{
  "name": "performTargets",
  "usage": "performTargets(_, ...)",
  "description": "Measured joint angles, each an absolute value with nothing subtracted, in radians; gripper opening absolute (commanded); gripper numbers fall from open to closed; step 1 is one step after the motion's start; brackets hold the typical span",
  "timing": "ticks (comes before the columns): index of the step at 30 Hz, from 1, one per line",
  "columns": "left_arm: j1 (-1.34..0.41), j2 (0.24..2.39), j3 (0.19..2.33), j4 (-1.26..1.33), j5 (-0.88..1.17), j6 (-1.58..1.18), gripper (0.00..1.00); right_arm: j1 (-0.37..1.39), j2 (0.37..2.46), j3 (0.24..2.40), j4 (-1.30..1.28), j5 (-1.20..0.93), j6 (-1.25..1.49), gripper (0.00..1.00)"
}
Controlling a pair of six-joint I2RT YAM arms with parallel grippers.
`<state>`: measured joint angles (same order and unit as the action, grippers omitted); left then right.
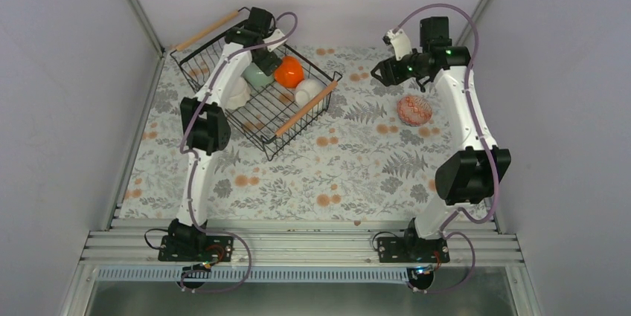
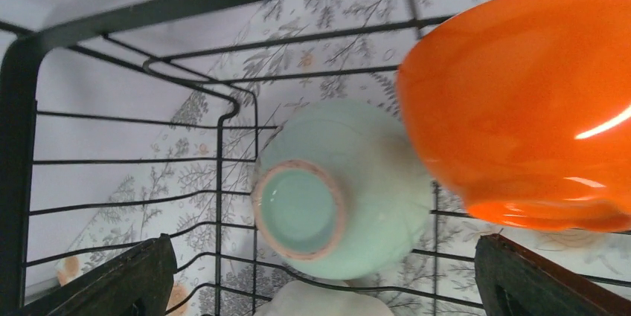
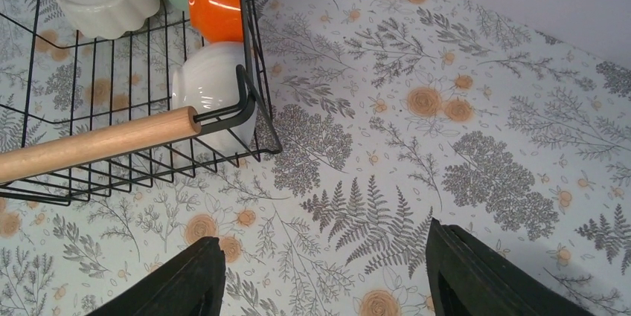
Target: Unload the bowls from the dish rack
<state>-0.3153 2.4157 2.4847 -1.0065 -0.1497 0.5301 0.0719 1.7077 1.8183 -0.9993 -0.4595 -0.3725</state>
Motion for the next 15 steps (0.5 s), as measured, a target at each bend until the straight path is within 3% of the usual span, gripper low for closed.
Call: performTargets(15, -0.202, 2.529, 2.556, -1.068, -0.003, 0.564, 1.00, 0.073, 1.702, 1.758, -0.942, -0.462, -0.335, 0.67)
